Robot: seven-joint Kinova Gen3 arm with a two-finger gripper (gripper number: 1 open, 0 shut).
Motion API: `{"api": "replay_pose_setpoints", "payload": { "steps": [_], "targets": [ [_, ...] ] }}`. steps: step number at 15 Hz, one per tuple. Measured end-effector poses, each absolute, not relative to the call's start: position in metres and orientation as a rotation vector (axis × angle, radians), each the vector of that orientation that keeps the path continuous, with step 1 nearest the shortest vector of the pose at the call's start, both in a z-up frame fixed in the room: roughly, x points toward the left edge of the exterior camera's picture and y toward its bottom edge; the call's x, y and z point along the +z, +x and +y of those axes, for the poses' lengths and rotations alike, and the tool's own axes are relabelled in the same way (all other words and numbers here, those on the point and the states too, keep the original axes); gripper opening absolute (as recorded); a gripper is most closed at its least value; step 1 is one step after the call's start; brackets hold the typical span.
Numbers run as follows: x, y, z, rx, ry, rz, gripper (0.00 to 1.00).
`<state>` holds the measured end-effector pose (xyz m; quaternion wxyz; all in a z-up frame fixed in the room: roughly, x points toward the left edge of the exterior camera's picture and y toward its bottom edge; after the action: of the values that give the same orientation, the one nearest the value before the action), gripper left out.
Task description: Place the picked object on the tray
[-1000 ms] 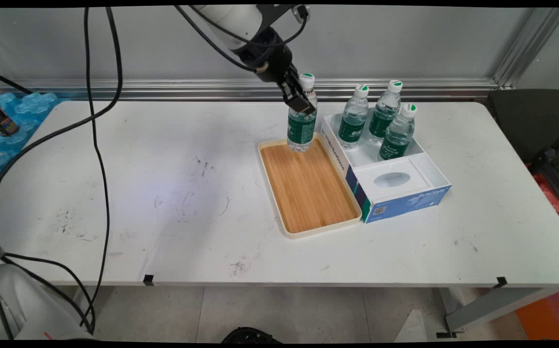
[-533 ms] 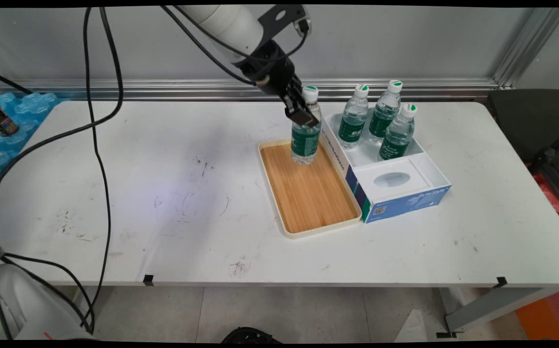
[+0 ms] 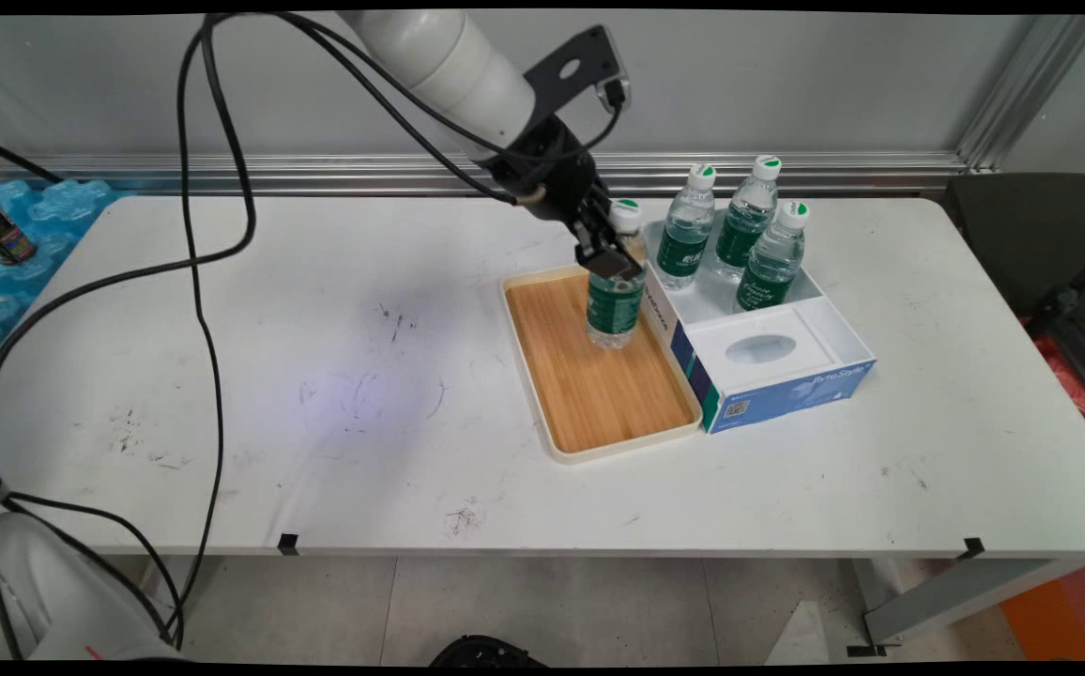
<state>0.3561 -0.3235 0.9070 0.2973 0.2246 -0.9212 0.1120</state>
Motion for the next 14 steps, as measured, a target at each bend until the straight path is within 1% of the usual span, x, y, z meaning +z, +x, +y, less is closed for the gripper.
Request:
{"api": "replay_pose_setpoints", "payload": {
  "steps": [7, 14],
  "targets": [
    [0.893, 0.327, -0.318, 0.288, 0.564, -2.433, 0.0],
    [0.874, 0.307, -0.328, 0.295, 0.538, -2.428, 0.0]
  ]
}}
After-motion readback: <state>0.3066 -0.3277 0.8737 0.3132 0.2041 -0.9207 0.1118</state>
